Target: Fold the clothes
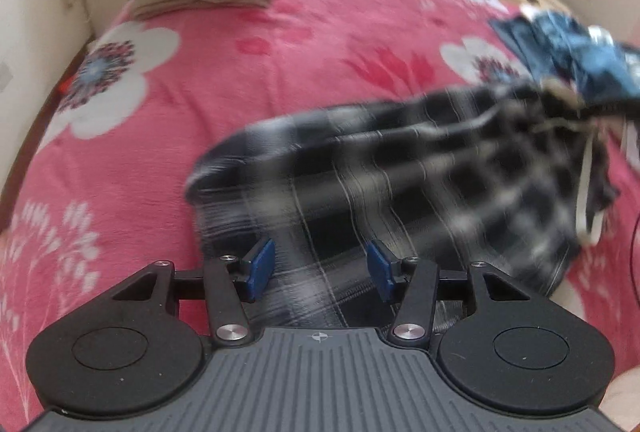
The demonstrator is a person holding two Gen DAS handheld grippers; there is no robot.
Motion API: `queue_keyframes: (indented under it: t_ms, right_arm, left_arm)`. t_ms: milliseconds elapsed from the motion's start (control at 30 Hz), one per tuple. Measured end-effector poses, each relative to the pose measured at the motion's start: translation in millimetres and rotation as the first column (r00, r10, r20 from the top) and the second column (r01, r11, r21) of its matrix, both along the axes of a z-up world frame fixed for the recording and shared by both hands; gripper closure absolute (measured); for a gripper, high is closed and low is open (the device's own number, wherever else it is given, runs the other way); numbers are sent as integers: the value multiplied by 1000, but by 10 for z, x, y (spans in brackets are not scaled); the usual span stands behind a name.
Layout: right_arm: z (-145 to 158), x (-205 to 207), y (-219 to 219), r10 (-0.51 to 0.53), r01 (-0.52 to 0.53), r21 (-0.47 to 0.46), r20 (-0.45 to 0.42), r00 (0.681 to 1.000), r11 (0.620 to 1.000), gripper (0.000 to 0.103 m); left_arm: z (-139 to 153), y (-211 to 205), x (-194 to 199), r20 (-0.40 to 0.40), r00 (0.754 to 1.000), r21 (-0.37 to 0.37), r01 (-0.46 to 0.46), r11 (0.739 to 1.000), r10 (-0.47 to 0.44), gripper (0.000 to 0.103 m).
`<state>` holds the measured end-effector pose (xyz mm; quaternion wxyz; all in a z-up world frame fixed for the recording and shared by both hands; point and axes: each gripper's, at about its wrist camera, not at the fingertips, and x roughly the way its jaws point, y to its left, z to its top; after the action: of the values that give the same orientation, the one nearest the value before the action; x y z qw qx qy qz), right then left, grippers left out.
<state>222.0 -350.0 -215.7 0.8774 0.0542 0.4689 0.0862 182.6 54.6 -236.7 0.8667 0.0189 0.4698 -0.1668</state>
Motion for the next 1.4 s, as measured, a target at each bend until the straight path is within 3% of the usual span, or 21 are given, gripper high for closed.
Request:
queue_keyframes:
  t_ms: [100, 300, 367, 433, 500, 600, 700, 767, 833, 900, 967, 1067, 1167, 1267, 1400]
  right_arm:
    - [52, -48, -8, 15, -13, -34, 56, 998, 999, 93]
    - [5, -52, -183, -38, 41, -38, 87, 995, 998, 93]
    - [-86, -11, -258, -75, 76, -11, 70, 995, 997, 89]
    - [-100, 0, -309, -97, 97, 3, 59, 994, 995, 75]
    - [-57, -21, -352, -109, 108, 7, 57, 992, 994, 69]
    - [247, -213, -325, -70, 76, -51, 106, 992, 996, 68]
    - [466, -346, -126, 57, -49, -59, 144, 988, 997, 69]
    - [466, -301, 32, 128, -123, -48, 135, 982, 991, 73]
    - [288, -123, 117, 131, -124, -68, 98, 987, 990, 73]
    - [-8, 89, 100, 82, -79, -151, 13, 997, 985, 78]
    - [-58, 161, 16, 8, -12, -126, -26, 1000, 992, 78]
    - [310, -54, 57, 1, 5, -135, 41, 999, 991, 76]
    - [710, -435, 245, 84, -60, -210, 106, 991, 976, 75]
    - [949, -849, 645, 265, -232, -237, 117, 957, 943, 74]
    - [857, -1362, 1518, 553, -514, -272, 88, 829, 813, 74]
  left_arm:
    - [-34, -64, 6, 0, 1000, 19, 14, 1000, -14, 52]
    - [-101, -191, 19, -2, 999, 58, 41, 997, -41, 52]
    - [-124, -234, 23, -2, 999, 71, 50, 996, -50, 52]
    - [-146, -276, 27, -3, 998, 84, 59, 995, -59, 52]
    - [-126, -278, 13, 4, 998, 87, 61, 994, -62, 52]
    - [-27, -193, -63, 25, 998, 82, 49, 995, -52, 52]
    - [23, -64, -124, 24, 999, 63, 22, 998, -24, 52]
    - [16, 50, -142, 0, 1000, 45, -18, 999, 18, 52]
    - [26, 212, -168, -26, 996, 20, -86, 996, 86, 52]
    - [58, 389, -204, -50, 987, -11, -152, 988, 151, 52]
    - [141, 563, -275, -52, 981, -23, -187, 982, 186, 52]
    - [238, 756, -415, -44, 982, -27, -185, 982, 184, 52]
    - [252, 803, -515, -50, 991, -52, -126, 991, 123, 52]
    - [221, 655, -591, -29, 999, -58, -19, 998, 18, 52]
    - [68, 337, -662, -26, 989, -13, 144, 990, -144, 51]
